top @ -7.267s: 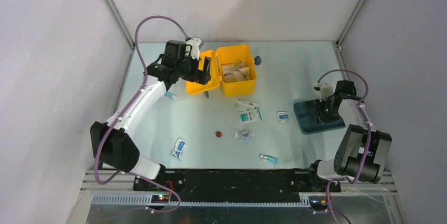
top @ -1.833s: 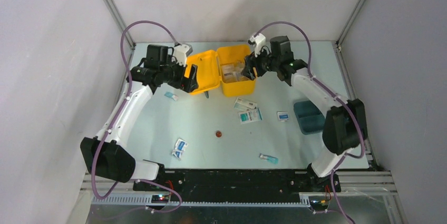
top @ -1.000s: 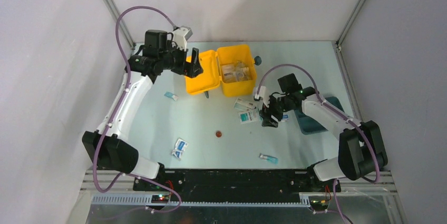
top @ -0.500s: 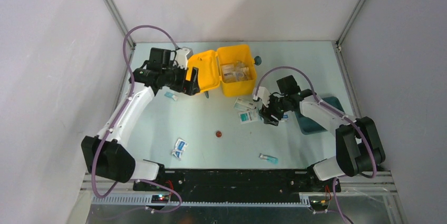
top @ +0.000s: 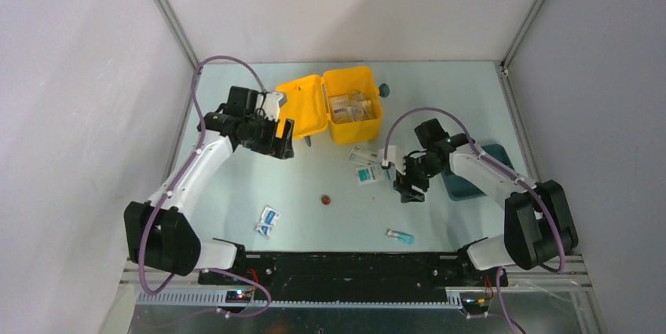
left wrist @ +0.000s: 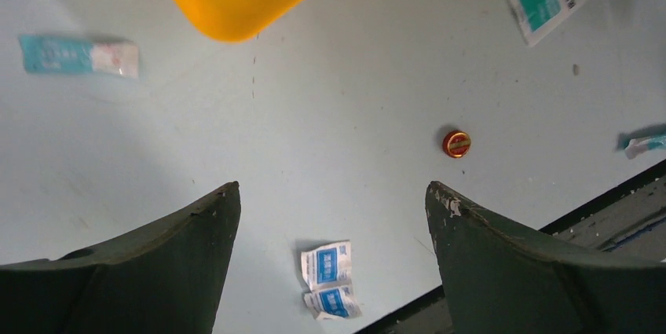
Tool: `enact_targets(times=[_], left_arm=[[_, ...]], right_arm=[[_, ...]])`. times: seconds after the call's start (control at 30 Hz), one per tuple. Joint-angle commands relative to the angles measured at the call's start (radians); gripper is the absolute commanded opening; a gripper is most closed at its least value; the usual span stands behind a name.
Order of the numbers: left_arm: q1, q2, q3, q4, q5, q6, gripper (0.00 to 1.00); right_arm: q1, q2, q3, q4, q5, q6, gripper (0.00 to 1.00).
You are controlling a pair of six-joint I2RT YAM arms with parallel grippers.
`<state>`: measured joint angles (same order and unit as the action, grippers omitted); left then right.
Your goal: Organize the medicine kit
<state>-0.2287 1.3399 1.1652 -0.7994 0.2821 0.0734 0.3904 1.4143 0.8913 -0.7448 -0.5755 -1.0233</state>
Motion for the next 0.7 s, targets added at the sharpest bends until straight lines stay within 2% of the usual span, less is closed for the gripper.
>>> enact_targets(times=[0.0, 0.13, 0.3, 0.37, 0.53, 0.67], left_arm=[[0.018, -0.014, -0.033, -0.021, -0.034, -0.061, 0.91], [0.028, -0.001, -0.054, -0.021, -0.077, -0.089, 0.91], [0.031, 0.016, -0.051, -0.020, -0.123, -0.130, 0.92], [0.036, 0.031, -0.040, -0.019, -0.127, -0.143, 0.92], [0.056, 0.109, -0.011, -0.016, -0.104, -0.174, 0.92], [0.083, 0.147, 0.029, -0.017, -0.062, -0.193, 0.91]], right_arm=[[0.024, -0.039, 0.012, -0.131, -0.035, -0.076, 0.69], [0.055, -0.060, 0.010, -0.251, -0.032, -0.153, 0.69], [0.111, -0.086, -0.029, -0.297, -0.010, -0.202, 0.72], [0.126, -0.083, -0.036, -0.243, 0.004, -0.119, 0.72], [0.084, -0.079, 0.000, -0.059, 0.038, 0.210, 0.71], [-0.011, -0.076, 0.063, 0.036, 0.072, 0.528, 0.71]])
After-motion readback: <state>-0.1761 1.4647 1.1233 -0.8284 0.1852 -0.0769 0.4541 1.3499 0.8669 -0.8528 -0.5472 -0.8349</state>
